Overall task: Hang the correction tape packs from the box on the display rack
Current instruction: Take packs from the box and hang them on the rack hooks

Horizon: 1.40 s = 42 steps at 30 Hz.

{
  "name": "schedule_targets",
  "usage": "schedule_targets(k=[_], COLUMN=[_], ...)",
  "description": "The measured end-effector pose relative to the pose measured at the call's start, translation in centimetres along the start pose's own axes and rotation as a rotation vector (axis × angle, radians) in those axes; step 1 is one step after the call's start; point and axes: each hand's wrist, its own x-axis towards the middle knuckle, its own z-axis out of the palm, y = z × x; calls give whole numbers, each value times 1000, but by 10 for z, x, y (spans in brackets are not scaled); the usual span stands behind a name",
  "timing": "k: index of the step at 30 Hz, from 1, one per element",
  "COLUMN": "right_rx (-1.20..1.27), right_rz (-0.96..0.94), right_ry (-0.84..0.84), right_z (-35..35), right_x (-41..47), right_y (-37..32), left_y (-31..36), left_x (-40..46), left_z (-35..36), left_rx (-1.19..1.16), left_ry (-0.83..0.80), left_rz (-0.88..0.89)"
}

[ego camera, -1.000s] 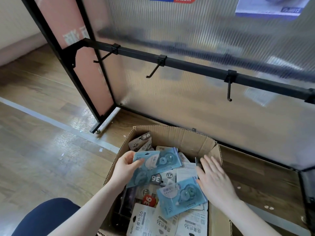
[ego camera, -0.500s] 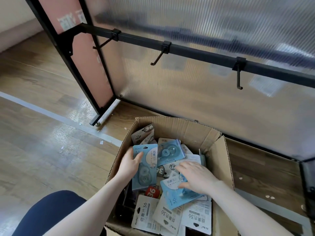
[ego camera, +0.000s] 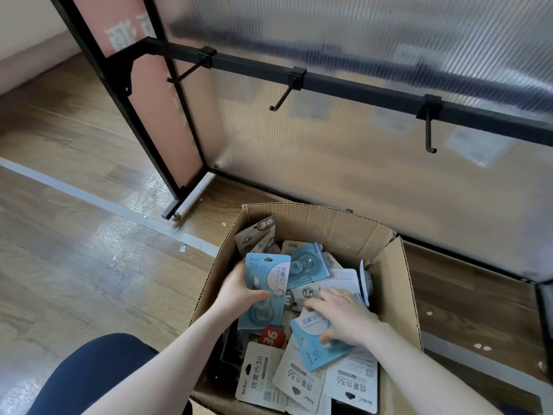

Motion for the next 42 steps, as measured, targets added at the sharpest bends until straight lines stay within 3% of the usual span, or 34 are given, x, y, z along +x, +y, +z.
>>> schedule_targets(k=[5,8,19,25,31,42], right_rx=[56,218,770,1088,1213,1243], right_rz=[-18,60,226,436,507,538], right_ry=[16,24,353,591,732,802], right_z=[-9,-15,-66,-122,-201,-345], right_x=[-3,-8,-14,-65,-135,-232], right_y=[-1,5,19,10,-8,-45], left_y=[5,10,51,118,202,339], left_x=[-3,-3,-6,-29,-77,-163], left_z=[0,-2,-16,-32,-53,-108], left_rx=[-10,-57,-106,-106,-94,-95], left_ry=[5,23,58,38,3,-52], left_rz=[30,21,62,83,78,77])
